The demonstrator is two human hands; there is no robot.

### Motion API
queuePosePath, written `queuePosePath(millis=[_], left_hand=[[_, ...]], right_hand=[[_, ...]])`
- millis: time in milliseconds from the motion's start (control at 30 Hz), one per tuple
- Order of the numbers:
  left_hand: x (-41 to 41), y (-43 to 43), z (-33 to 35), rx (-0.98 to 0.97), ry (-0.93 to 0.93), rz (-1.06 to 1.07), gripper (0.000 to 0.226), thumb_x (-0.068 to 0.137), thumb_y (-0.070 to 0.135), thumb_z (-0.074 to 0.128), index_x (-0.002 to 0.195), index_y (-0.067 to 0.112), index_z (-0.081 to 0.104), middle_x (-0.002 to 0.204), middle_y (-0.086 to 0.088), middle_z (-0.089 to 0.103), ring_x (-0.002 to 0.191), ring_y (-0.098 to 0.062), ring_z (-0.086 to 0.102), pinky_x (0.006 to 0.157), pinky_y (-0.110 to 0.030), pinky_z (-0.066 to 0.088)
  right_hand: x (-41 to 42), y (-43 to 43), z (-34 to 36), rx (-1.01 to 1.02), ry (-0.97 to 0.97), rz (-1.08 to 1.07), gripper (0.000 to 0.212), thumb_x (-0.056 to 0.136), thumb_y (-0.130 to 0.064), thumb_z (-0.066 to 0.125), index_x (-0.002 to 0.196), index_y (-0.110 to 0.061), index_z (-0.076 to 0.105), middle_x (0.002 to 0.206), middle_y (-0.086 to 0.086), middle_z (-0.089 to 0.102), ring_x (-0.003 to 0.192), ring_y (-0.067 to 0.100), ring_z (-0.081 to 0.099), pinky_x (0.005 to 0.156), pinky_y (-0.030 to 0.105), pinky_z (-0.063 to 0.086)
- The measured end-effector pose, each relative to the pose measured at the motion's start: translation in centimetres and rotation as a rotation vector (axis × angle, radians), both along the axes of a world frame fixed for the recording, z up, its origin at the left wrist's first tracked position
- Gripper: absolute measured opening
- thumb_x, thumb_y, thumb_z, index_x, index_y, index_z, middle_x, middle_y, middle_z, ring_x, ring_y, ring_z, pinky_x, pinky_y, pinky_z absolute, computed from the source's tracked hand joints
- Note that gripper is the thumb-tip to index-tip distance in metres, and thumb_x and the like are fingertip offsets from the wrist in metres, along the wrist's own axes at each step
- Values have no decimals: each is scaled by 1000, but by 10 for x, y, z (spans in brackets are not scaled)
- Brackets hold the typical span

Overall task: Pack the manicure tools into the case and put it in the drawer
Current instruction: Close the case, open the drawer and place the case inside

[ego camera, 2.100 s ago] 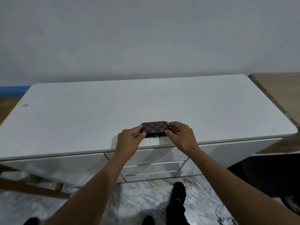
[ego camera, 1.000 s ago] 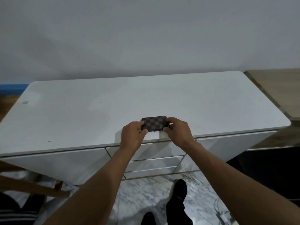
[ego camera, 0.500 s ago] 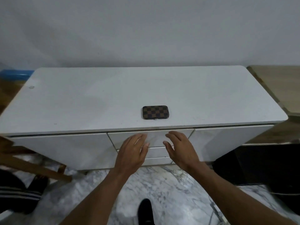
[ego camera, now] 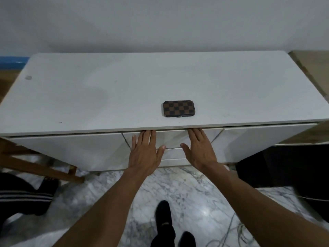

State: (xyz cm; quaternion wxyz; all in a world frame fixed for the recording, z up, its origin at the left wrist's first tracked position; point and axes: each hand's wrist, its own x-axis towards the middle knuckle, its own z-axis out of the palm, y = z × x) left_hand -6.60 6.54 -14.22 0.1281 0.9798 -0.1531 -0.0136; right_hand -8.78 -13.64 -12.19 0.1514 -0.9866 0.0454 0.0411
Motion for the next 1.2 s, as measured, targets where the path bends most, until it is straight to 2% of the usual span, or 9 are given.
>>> queuePosePath(millis=[233, 333, 400, 500, 633, 800, 933, 1033, 1200], left_hand=[[-4, -1, 2, -37, -7, 16, 68, 98, 53, 29, 142, 4, 46, 139, -16, 49, 128, -34, 44, 112, -55, 31], [-15, 0, 4, -57, -3, 9, 69, 99, 54, 24, 138, 4, 50, 134, -16, 52, 126, -34, 47, 112, -52, 31], [-27, 2, 3, -91, 12, 24, 72, 98, 56, 19, 141, 6, 48, 143, -18, 47, 135, -35, 40, 116, -49, 25], [-45, 3, 2, -133, 97, 42, 83, 91, 64, 5, 153, 13, 27, 162, -11, 20, 151, -25, 10, 119, -39, 1], [-69, 3, 9, -162, 215, 83, 86, 87, 69, 0, 156, 19, 13, 165, -4, 3, 151, -16, -6, 117, -32, -9], [-109, 6, 19, -7, 267, 75, 72, 97, 61, 7, 156, 19, 10, 165, -4, 1, 151, -17, -6, 120, -39, -7], [-138, 12, 26, 132, 259, 30, 74, 96, 61, 4, 156, 18, 9, 165, -5, 4, 152, -19, -2, 119, -42, -10], [-155, 14, 31, 148, 262, 25, 68, 101, 57, 13, 156, 17, 11, 165, -6, 7, 152, -20, 2, 119, -44, -7], [-180, 16, 34, 147, 285, 20, 68, 101, 56, 14, 156, 17, 11, 165, -6, 7, 152, -19, 2, 120, -44, -6]], right_hand=[[-1, 7, 1, -61, -61, -82, 57, 95, -53, 39, 140, -18, 44, 142, 3, 49, 135, 25, 41, 109, 48, 39], [-9, 11, 5, -14, -62, -104, 51, 96, -50, 41, 134, -17, 52, 139, 5, 52, 132, 24, 42, 111, 42, 37], [-19, 13, 7, 40, -14, -126, 53, 97, -50, 37, 139, -18, 47, 147, 5, 44, 140, 24, 34, 116, 41, 30], [-37, 10, 6, 76, 88, -94, 59, 99, -50, 29, 149, -18, 30, 160, 3, 24, 150, 22, 13, 121, 43, 14], [-65, 5, 16, 142, 149, -60, 60, 101, -49, 26, 152, -18, 23, 162, 3, 16, 151, 20, 7, 121, 44, 13], [-104, 7, 25, 98, 208, -21, 59, 101, -48, 25, 152, -18, 23, 162, 4, 16, 151, 22, 9, 120, 47, 15], [-135, 12, 25, 39, 230, -7, 60, 101, -48, 25, 152, -17, 21, 162, 5, 15, 151, 23, 9, 120, 46, 15], [-155, 17, 23, 21, 235, -9, 62, 101, -49, 25, 152, -16, 20, 162, 6, 14, 151, 24, 8, 120, 45, 14], [-178, 20, 24, 17, 249, -7, 62, 101, -49, 26, 152, -15, 20, 162, 6, 14, 151, 25, 8, 121, 45, 14]])
